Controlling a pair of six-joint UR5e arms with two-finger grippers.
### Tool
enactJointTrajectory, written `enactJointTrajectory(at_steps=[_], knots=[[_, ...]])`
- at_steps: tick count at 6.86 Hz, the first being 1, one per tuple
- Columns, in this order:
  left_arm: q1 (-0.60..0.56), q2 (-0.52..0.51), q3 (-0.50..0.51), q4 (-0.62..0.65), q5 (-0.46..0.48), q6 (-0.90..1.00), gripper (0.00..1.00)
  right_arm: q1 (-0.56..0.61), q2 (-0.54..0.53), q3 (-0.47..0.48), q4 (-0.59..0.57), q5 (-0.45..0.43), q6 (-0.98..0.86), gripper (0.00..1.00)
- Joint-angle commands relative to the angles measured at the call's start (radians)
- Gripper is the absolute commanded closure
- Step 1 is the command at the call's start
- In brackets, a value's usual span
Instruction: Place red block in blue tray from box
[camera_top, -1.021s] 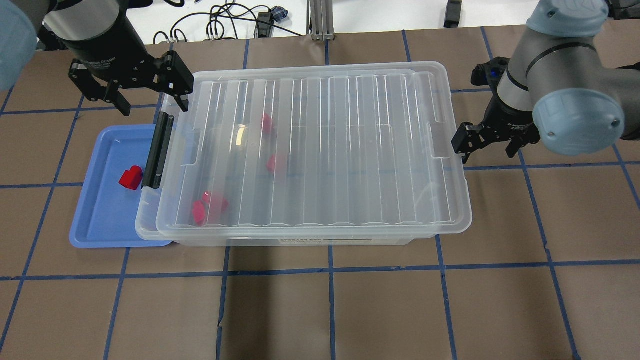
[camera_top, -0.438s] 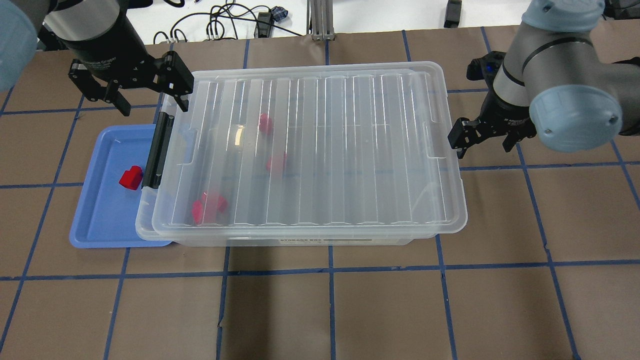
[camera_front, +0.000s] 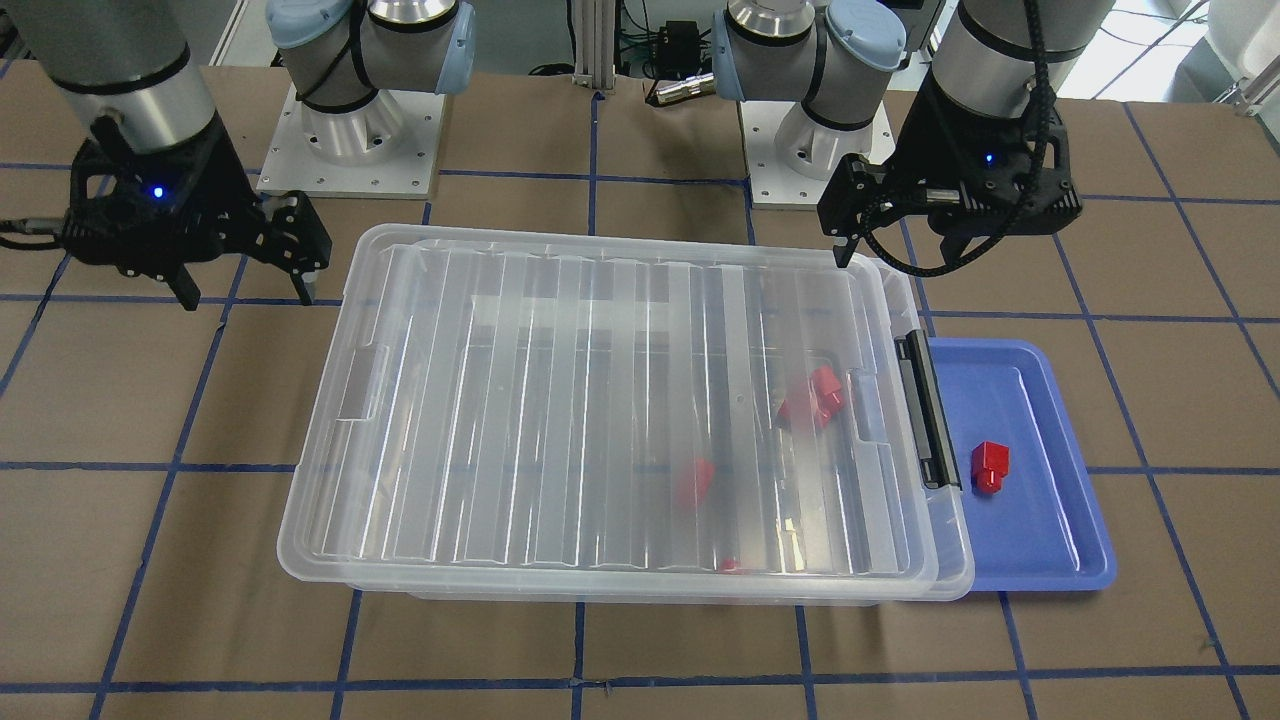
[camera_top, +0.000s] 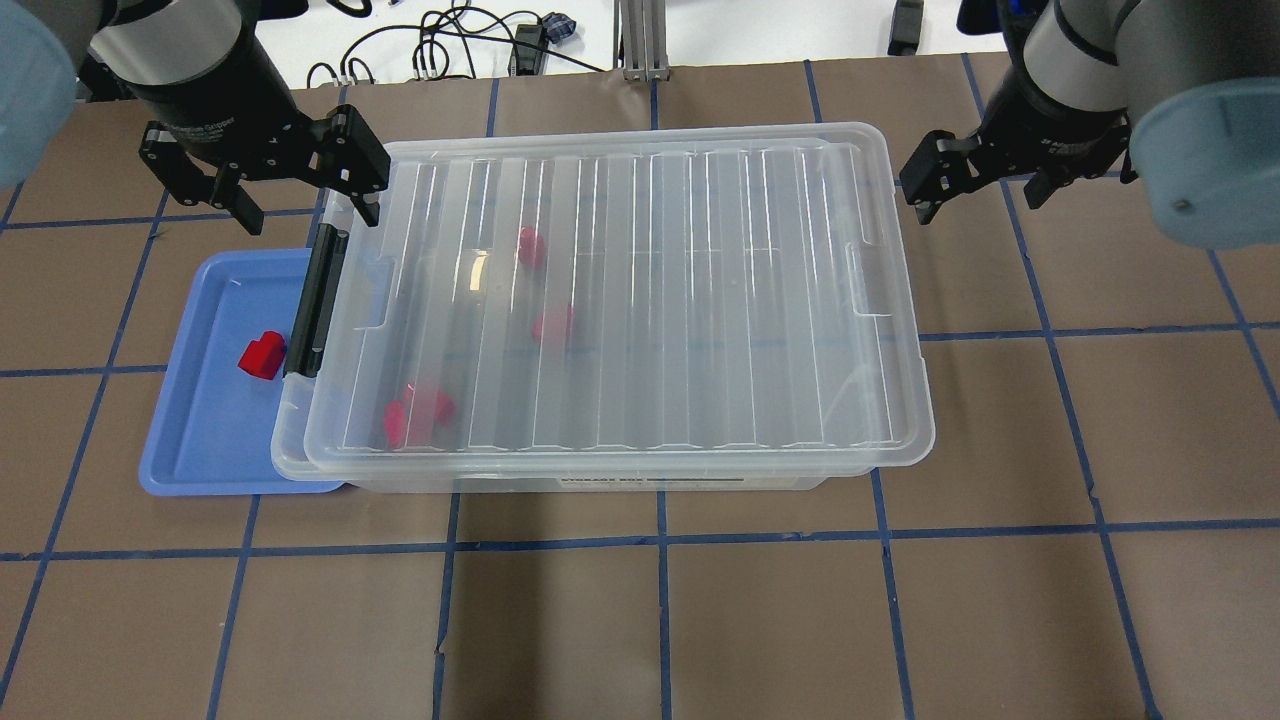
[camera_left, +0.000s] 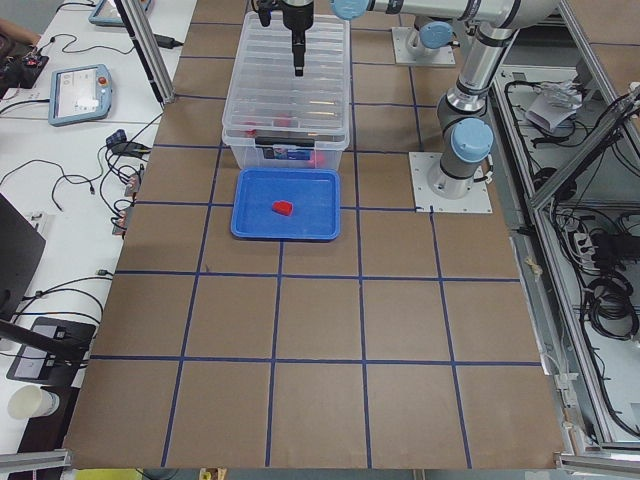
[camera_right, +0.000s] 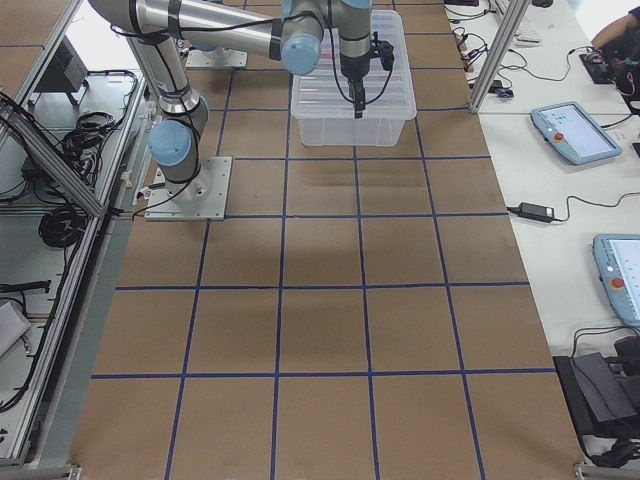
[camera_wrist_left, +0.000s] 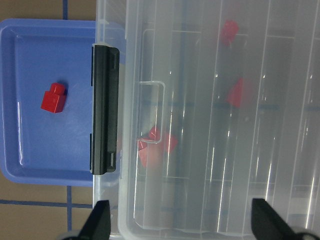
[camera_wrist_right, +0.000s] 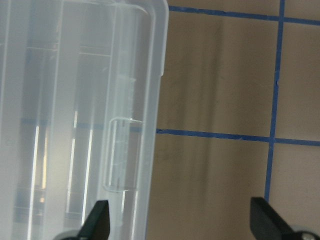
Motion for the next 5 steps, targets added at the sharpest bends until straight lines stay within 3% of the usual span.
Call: enactJointTrajectory(at_steps=[1, 5], knots=[[-0.002, -0.006, 0.001, 0.000, -0.001, 0.000, 0.00, 0.078, -0.013, -0.112, 0.175, 0.010, 0.096, 0.00], [-0.004, -0.009, -0.002, 0.000, -0.001, 0.001, 0.00, 0.086, -0.004, -0.120, 0.180, -0.001, 0.147, 0.00]])
